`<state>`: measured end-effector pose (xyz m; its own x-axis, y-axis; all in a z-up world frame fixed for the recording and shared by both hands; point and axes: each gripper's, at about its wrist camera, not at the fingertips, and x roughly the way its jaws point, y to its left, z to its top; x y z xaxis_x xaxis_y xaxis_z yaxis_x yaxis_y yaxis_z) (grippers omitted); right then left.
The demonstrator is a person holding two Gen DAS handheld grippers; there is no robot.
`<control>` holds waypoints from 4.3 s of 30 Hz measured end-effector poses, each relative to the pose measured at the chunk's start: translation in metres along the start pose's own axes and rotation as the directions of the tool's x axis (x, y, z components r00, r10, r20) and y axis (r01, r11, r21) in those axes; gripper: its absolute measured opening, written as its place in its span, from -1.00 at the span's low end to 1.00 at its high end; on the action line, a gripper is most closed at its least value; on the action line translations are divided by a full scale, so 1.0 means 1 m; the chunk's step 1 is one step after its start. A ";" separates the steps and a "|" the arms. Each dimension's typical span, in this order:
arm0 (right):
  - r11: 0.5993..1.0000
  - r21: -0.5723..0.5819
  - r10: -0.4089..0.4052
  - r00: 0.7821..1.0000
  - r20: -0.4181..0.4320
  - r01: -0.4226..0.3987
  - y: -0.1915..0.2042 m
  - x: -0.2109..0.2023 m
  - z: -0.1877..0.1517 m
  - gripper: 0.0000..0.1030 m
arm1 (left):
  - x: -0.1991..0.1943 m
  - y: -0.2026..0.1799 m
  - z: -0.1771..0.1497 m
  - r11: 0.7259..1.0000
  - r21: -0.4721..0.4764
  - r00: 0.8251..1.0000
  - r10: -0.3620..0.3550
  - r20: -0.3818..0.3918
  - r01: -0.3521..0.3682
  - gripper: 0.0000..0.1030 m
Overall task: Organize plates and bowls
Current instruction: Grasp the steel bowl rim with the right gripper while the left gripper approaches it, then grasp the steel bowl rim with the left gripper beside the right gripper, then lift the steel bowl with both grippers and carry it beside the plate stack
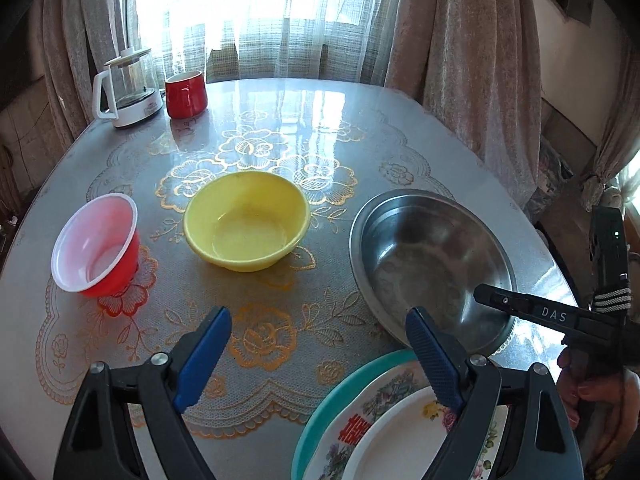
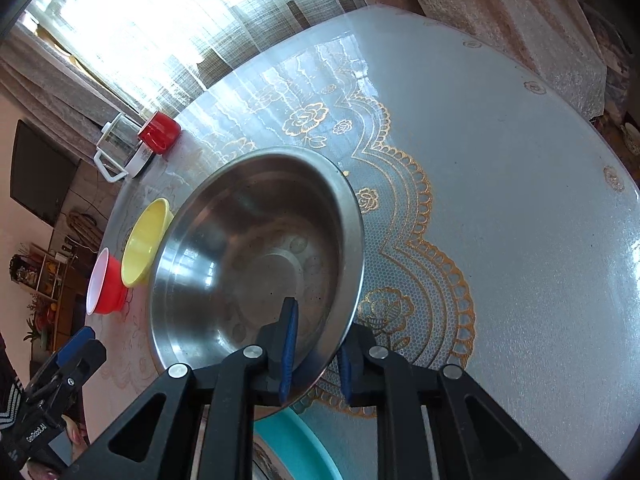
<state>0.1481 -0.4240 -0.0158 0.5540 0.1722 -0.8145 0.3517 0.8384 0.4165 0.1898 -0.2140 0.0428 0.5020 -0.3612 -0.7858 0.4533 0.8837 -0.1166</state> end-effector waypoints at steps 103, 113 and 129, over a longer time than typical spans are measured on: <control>0.943 -0.286 0.156 0.986 -0.064 -0.168 0.200 0.002 -0.145 -0.57 | -0.102 0.155 -0.151 0.968 -0.213 0.975 0.168 0.148 -0.135 -0.59; 0.943 -0.293 0.127 0.985 -0.115 -0.156 0.204 0.022 -0.153 -0.56 | -0.087 0.164 -0.164 0.960 -0.236 0.978 0.181 0.101 -0.154 -0.59; 0.942 -0.282 0.137 0.976 -0.168 -0.181 0.202 0.027 -0.159 -0.48 | -0.076 0.170 -0.176 0.955 -0.243 0.980 0.189 0.067 -0.168 -0.59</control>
<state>0.1141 -0.1677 -0.0178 0.4625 0.3699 -0.8058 0.0180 0.9047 0.4256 0.0995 0.0162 -0.0242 0.6265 -0.2066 -0.7515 0.1695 0.9773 -0.1273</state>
